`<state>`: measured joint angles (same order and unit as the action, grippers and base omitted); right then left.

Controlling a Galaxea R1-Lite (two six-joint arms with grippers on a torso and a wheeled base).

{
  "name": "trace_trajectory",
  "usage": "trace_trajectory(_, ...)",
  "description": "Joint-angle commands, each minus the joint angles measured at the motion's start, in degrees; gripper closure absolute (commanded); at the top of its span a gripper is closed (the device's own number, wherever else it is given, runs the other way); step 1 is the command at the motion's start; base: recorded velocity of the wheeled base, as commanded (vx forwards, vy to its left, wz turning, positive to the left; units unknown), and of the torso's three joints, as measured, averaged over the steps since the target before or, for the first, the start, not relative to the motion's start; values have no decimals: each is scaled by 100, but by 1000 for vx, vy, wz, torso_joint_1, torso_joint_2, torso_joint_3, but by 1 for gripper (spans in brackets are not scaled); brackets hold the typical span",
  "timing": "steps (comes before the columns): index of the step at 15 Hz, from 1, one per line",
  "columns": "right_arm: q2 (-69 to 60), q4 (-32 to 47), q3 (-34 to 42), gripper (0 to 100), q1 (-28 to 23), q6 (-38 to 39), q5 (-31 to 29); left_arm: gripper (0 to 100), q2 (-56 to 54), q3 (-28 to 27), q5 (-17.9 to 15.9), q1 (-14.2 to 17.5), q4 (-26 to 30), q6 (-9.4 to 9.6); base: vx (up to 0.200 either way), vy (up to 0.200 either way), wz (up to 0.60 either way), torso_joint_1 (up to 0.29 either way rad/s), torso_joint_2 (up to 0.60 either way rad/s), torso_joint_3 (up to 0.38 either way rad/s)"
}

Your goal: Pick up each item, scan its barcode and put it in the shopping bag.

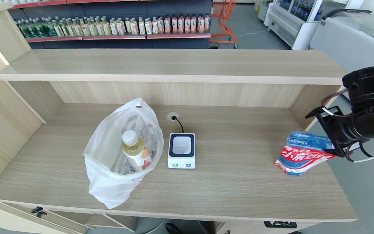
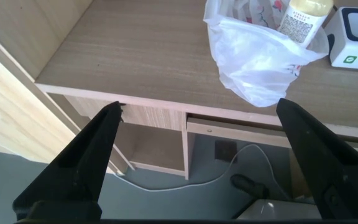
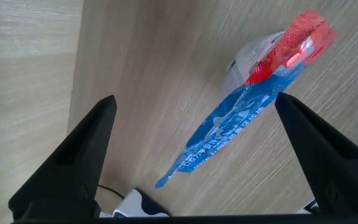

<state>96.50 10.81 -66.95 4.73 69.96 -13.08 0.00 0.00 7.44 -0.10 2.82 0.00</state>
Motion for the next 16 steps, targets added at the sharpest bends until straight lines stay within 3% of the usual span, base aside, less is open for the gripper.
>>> trace_trajectory(1,440,9,-55,0,19,88,-2,0,0,0,3,1,0,0,0,0,0,0,0,0)
trace_trajectory(10,1284,-202,-20,0,327,141,-432,0,9,0,3,1,0,0,0,0,0,0,0,0)
trace_trajectory(11,1319,-211,-29,100,327,35,-432,0,9,0,3,1,0,0,0,0,0,0,0,0)
trace_trajectory(16,1503,-238,112,100,467,-967,-678,0,9,0,3,1,0,0,0,0,0,0,0,0)
